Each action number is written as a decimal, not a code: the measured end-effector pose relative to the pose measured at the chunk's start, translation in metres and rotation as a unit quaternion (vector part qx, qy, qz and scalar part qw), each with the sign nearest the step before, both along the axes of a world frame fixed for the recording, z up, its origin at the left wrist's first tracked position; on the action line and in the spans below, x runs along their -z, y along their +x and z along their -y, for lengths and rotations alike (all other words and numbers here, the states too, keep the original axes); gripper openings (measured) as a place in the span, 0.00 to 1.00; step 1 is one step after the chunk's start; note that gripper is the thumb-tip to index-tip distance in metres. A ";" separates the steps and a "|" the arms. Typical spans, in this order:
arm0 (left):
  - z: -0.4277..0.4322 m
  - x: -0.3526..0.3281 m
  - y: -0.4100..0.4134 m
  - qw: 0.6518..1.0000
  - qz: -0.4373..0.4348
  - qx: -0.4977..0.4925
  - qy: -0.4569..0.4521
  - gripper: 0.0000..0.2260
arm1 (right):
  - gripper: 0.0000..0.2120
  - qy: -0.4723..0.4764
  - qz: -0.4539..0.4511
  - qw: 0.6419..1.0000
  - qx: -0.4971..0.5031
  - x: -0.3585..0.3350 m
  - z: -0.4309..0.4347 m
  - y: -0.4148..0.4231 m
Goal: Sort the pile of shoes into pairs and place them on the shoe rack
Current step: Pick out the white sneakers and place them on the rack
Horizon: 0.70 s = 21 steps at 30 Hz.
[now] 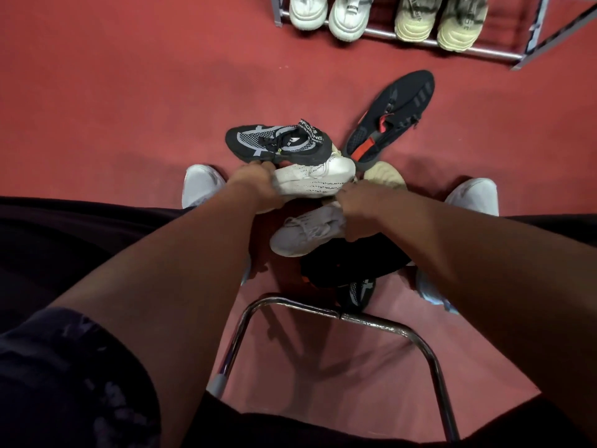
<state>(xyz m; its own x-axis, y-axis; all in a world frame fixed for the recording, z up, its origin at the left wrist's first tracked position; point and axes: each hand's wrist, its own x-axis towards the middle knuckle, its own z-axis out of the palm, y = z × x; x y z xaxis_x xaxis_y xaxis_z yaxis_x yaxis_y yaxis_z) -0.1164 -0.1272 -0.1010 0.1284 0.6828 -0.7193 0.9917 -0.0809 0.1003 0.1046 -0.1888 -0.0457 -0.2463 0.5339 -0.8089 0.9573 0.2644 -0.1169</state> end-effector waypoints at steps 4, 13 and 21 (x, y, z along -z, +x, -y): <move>-0.006 -0.035 -0.002 0.998 0.001 -0.039 -0.053 0.25 | 0.28 0.018 0.020 0.999 0.029 -0.039 -0.002 0.016; 0.020 -0.100 0.008 0.997 0.007 -0.082 0.002 0.20 | 0.23 0.083 0.063 0.990 0.093 -0.104 0.019 0.039; 0.011 -0.178 0.024 0.989 0.073 -0.129 0.024 0.24 | 0.27 0.162 0.063 0.977 0.125 -0.177 0.025 0.074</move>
<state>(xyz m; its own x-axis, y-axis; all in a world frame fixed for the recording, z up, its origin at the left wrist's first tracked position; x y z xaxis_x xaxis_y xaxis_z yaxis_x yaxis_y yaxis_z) -0.0926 -0.1380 0.0769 0.0459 0.7398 -0.6712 0.9549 0.1649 0.2470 0.1785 -0.2134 0.1312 0.0153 0.7975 -0.6031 0.9981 0.0237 0.0566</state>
